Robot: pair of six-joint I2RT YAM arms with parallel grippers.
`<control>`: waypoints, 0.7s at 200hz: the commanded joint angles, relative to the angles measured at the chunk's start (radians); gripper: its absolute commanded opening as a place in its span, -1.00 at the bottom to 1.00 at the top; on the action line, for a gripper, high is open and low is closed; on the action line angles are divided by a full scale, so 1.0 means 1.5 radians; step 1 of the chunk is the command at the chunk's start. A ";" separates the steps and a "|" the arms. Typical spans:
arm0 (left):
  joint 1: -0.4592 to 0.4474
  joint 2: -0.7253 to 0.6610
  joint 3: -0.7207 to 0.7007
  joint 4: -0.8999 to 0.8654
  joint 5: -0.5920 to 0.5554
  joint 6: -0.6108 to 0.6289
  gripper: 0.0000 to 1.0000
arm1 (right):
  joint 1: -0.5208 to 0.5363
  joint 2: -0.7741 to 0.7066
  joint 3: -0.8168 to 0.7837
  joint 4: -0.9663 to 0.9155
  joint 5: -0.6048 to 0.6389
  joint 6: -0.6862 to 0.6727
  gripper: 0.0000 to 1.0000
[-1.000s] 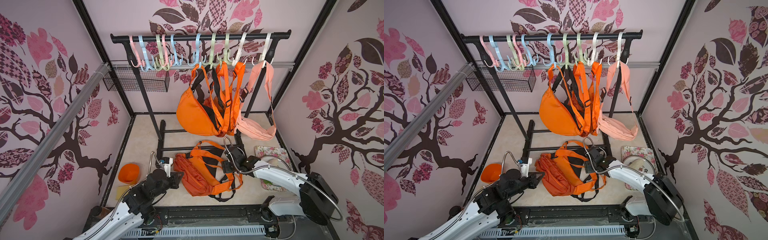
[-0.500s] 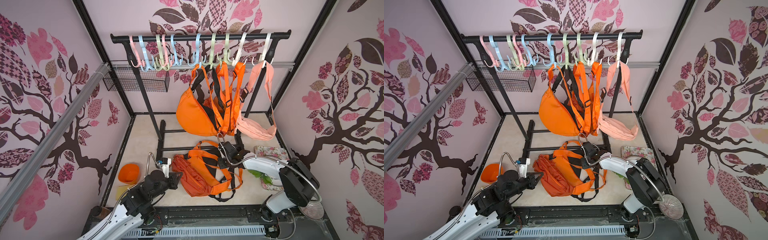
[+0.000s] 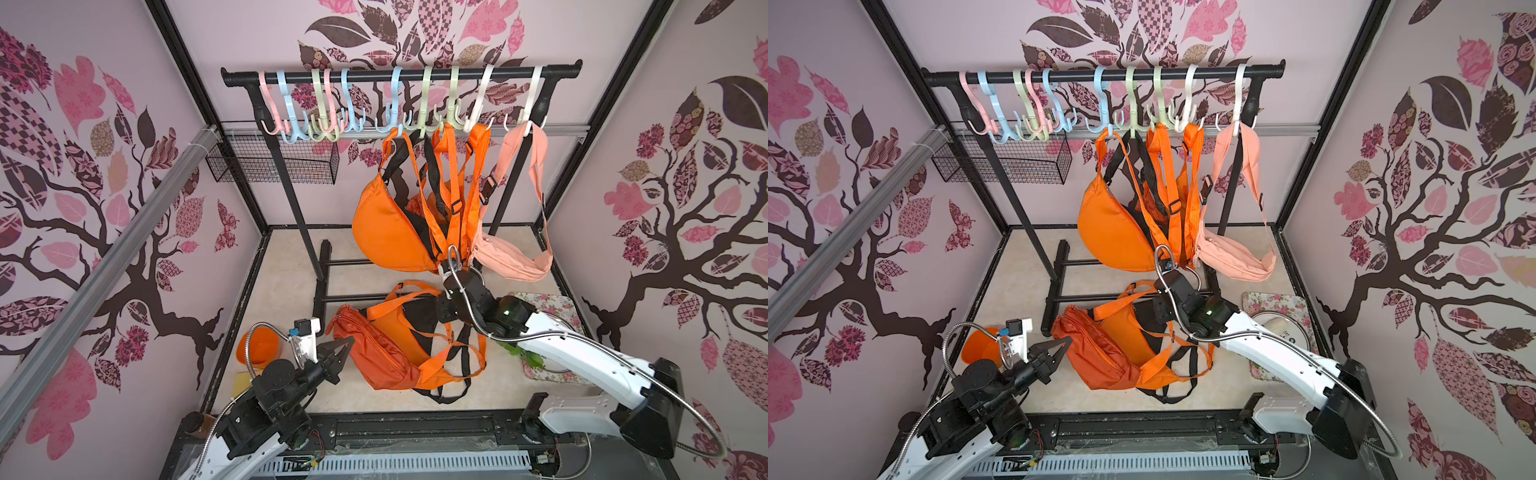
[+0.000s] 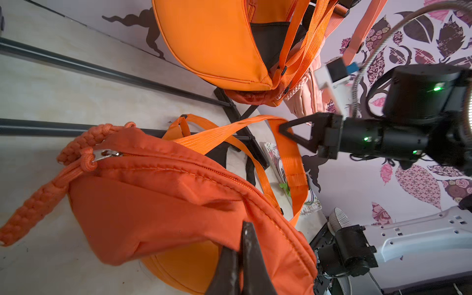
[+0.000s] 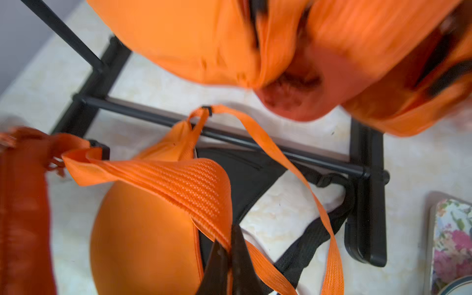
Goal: Hang the bag on a hook
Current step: Pick up the bag from the bag, then hang the bag on the hook.
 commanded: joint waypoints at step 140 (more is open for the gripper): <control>0.004 0.216 0.425 0.097 -0.015 0.395 -1.00 | 0.003 0.316 0.762 0.219 -0.025 -0.325 -1.00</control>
